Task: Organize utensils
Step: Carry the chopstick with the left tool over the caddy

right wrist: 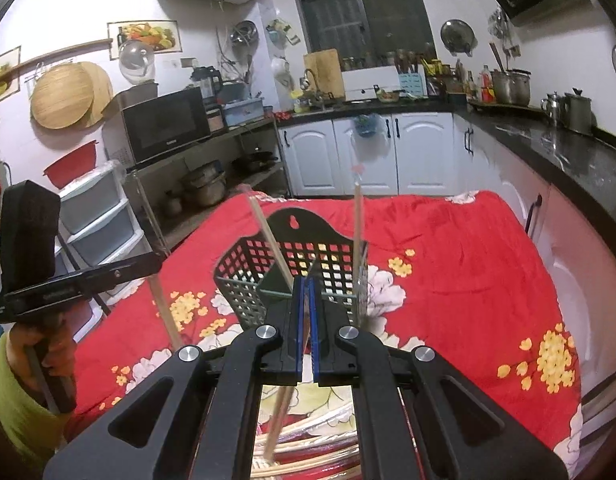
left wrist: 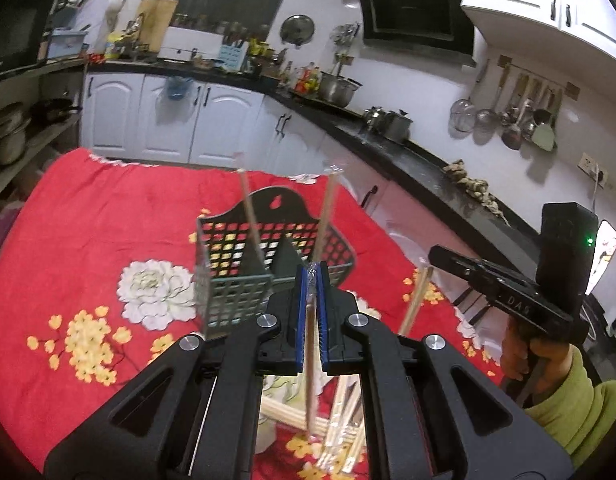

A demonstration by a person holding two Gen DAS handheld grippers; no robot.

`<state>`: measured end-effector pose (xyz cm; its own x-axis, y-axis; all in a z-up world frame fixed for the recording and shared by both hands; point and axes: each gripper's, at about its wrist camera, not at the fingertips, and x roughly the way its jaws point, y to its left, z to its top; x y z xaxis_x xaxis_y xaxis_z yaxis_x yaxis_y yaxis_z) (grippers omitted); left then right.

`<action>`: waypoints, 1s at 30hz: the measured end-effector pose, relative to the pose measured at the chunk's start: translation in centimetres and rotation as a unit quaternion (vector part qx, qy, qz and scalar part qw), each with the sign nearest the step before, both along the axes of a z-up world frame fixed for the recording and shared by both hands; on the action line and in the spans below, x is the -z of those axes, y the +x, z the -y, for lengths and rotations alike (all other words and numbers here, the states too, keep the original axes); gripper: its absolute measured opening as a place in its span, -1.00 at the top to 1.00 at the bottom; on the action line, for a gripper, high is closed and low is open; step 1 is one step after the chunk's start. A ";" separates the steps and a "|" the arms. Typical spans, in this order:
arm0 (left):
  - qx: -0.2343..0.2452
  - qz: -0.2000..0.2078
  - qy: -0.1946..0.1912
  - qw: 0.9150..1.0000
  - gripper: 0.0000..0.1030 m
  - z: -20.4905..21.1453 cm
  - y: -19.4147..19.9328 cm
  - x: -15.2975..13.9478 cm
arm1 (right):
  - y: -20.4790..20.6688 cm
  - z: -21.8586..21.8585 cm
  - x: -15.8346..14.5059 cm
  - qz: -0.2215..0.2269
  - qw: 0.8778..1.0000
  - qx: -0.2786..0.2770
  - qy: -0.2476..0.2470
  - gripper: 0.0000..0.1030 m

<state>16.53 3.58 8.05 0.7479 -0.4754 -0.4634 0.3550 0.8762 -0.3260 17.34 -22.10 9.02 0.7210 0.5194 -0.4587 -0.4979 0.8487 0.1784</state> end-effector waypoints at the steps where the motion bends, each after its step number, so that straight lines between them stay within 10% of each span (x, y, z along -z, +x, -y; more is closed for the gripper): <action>1: 0.001 0.003 0.001 1.000 0.95 0.2 0.0 -0.2 | -0.1 0.0 -0.2 0.003 1.000 -0.001 0.000 0.94; 30: 0.010 0.104 0.001 0.995 0.95 2.8 1.5 -9.0 | -1.2 -0.3 -7.1 0.081 0.996 -0.011 0.019 0.95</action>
